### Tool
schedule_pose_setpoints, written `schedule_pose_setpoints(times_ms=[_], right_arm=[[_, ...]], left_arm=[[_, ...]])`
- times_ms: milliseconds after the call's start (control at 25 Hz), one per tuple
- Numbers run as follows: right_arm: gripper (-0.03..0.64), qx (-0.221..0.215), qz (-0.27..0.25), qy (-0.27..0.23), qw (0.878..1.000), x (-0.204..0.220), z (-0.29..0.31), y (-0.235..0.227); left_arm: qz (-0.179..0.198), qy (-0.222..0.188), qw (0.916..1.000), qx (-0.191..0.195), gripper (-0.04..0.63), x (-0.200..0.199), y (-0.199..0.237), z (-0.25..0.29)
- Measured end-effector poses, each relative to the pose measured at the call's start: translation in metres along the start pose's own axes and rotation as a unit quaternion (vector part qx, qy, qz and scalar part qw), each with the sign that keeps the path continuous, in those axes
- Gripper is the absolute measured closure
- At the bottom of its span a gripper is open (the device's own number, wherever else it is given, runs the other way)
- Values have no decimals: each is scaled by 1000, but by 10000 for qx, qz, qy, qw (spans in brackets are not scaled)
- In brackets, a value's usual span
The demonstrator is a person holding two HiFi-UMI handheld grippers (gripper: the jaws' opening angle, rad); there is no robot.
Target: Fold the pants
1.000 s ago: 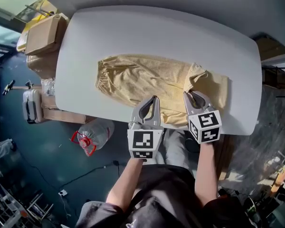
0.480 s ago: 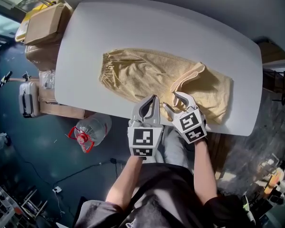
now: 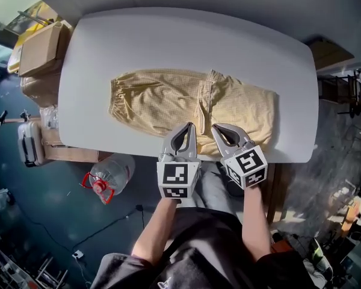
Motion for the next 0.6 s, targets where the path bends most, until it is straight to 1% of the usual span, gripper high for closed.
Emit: schedule_pose_setpoints(times_ms=[40, 120, 280, 360, 480, 600], right_arm=[[614, -18, 117, -123, 9999, 0, -9, -3], [614, 96, 269, -362, 9989, 0, -28, -13], [614, 600, 597, -817, 9931, 5, -77, -43], [614, 875, 786, -966, 9883, 11, -104, -60], [614, 1288, 1075, -1061, 9801, 28, -139, -82], [614, 1659, 1657, -1039, 9665, 58, -167, -103]], left_arm=[[60, 17, 9999, 82, 592, -1, -6, 4], [183, 38, 9996, 208, 591, -7, -21, 11], [518, 16, 9975, 482, 591, -23, -60, 22], [701, -25, 9952, 676, 591, -33, -83, 27], [980, -45, 9906, 958, 591, -44, -118, 35], [1272, 45, 9843, 1221, 592, -47, -151, 44]])
Point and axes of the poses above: the fingertips, and each gripper's own axes: z forward along the fingers, y to its left, x out of its underside, the point moved 6 cm from there along -z, backward along the fingers, and after that the axes turned 15 degrees about y, right-handed, at the moved point
